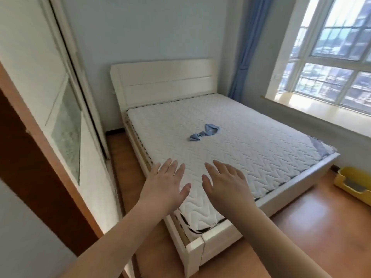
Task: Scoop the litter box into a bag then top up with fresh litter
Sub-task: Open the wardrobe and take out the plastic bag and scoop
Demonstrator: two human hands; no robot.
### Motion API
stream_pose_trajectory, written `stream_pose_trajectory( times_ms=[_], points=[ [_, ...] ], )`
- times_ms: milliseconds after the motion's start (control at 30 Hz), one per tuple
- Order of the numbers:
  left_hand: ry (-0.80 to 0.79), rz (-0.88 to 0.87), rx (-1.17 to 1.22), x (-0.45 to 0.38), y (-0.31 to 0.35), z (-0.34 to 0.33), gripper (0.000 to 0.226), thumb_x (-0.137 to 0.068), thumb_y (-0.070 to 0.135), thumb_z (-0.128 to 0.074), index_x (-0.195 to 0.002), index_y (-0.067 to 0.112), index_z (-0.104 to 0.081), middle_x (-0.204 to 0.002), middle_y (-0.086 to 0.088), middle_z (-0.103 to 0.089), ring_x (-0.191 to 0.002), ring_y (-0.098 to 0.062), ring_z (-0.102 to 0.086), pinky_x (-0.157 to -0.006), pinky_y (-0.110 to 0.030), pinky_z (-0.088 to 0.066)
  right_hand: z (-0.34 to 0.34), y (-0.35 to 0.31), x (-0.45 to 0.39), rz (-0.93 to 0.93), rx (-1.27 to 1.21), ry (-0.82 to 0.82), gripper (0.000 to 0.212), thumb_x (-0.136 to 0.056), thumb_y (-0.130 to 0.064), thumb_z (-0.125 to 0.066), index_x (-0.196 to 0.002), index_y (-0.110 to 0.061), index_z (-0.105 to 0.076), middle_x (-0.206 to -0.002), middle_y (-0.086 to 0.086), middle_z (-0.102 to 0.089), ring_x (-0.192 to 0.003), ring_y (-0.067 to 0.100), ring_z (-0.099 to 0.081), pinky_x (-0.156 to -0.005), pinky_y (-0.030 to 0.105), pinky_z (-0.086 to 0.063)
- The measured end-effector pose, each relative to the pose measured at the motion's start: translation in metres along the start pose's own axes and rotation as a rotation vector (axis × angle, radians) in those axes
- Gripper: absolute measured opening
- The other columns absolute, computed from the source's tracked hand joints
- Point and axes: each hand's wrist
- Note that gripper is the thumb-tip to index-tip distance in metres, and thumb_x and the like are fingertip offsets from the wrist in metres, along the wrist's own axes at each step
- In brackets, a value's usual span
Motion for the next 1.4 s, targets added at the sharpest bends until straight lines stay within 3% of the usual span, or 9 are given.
stream_pose_trajectory(
  times_ms=[200,400,467,567,633,800,1067,1233,1400],
  points=[
    [-0.008,0.235,-0.031,-0.041,-0.012,-0.019,0.066,-0.101,0.054,-0.018,-0.156,0.02,-0.009,-0.164,-0.002,-0.012,-0.151,-0.018,-0.004,-0.122,-0.039,-0.003,-0.026,0.013,-0.07,0.2,-0.037,-0.025,0.059,-0.098,-0.049,-0.005,-0.15,-0.026,-0.022,-0.158,0.0,-0.023,-0.145,0.019,-0.019,-0.119,0.04,-0.013],
    [-0.015,0.483,-0.02,-0.077,-0.009,-0.021,0.065,-0.1,0.054,-0.02,-0.156,0.021,-0.016,-0.162,-0.002,-0.021,-0.149,-0.021,-0.013,-0.121,-0.041,-0.01,-0.039,0.027,-0.127,0.427,-0.045,-0.029,0.054,-0.1,-0.046,-0.015,-0.149,-0.026,-0.024,-0.155,-0.001,-0.028,-0.143,0.02,-0.024,-0.116,0.039,-0.014],
    [-0.004,0.575,-0.024,-0.08,-0.015,-0.021,0.066,-0.099,0.055,-0.015,-0.155,0.021,-0.019,-0.16,-0.001,-0.026,-0.148,-0.021,-0.017,-0.121,-0.04,-0.013,-0.046,0.031,-0.143,0.491,-0.044,-0.019,0.055,-0.099,-0.047,-0.017,-0.146,-0.025,-0.034,-0.151,0.0,-0.038,-0.14,0.021,-0.032,-0.115,0.041,-0.02],
    [-0.036,0.703,-0.075,-0.071,-0.023,-0.022,0.083,-0.085,0.057,0.005,-0.154,0.02,-0.022,-0.158,-0.002,-0.03,-0.146,-0.022,-0.021,-0.119,-0.04,-0.017,-0.058,0.028,-0.16,0.574,-0.063,-0.03,0.055,-0.094,-0.046,-0.026,-0.132,-0.018,-0.055,-0.133,0.006,-0.058,-0.124,0.026,-0.053,-0.104,0.047,-0.04],
    [-0.068,0.763,-0.076,-0.06,-0.026,-0.024,0.078,-0.088,0.055,0.0,-0.155,0.019,-0.02,-0.159,-0.003,-0.028,-0.147,-0.022,-0.019,-0.119,-0.04,-0.015,-0.065,0.019,-0.167,0.623,-0.089,-0.019,0.054,-0.093,-0.044,-0.029,-0.127,-0.016,-0.06,-0.126,0.007,-0.063,-0.118,0.026,-0.058,-0.098,0.047,-0.046],
    [-0.092,0.887,-0.057,-0.034,-0.048,-0.028,0.063,-0.102,0.05,-0.023,-0.156,0.017,-0.014,-0.162,-0.004,-0.019,-0.15,-0.019,-0.011,-0.121,-0.039,-0.01,-0.069,-0.021,-0.178,0.793,-0.17,-0.037,0.062,-0.094,-0.049,-0.016,-0.142,-0.02,-0.043,-0.144,0.005,-0.048,-0.133,0.023,-0.043,-0.109,0.044,-0.034],
    [-0.116,1.033,-0.217,-0.017,-0.075,-0.042,0.064,-0.103,0.048,-0.02,-0.156,0.016,-0.005,-0.164,-0.008,-0.011,-0.151,-0.026,-0.005,-0.122,-0.045,-0.005,-0.074,-0.116,-0.188,1.036,-0.239,-0.097,0.076,-0.087,-0.05,0.007,-0.151,-0.02,-0.019,-0.157,0.004,-0.025,-0.144,0.021,-0.023,-0.116,0.044,-0.022],
    [-0.127,1.037,-0.258,-0.017,-0.082,-0.064,0.064,-0.104,0.045,-0.02,-0.156,0.012,-0.004,-0.163,-0.014,-0.009,-0.151,-0.031,-0.001,-0.121,-0.052,-0.002,-0.077,-0.173,-0.199,1.132,-0.381,-0.209,0.059,-0.1,-0.041,-0.022,-0.154,-0.021,-0.006,-0.161,0.0,-0.011,-0.146,0.016,-0.012,-0.119,0.038,-0.012],
    [-0.072,1.085,-0.255,-0.01,-0.098,-0.079,0.066,-0.103,0.046,-0.018,-0.156,0.011,0.0,-0.164,-0.015,-0.001,-0.15,-0.035,0.003,-0.12,-0.054,-0.004,-0.085,-0.221,-0.213,1.266,-0.467,-0.241,0.055,-0.103,-0.029,-0.021,-0.153,-0.014,-0.004,-0.161,0.001,-0.008,-0.147,0.015,-0.009,-0.12,0.034,-0.011]
  ],
)
Point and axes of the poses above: each hand's wrist, its own x-axis away from the middle knuckle, its own z-axis out of the back of the hand, y = z × x
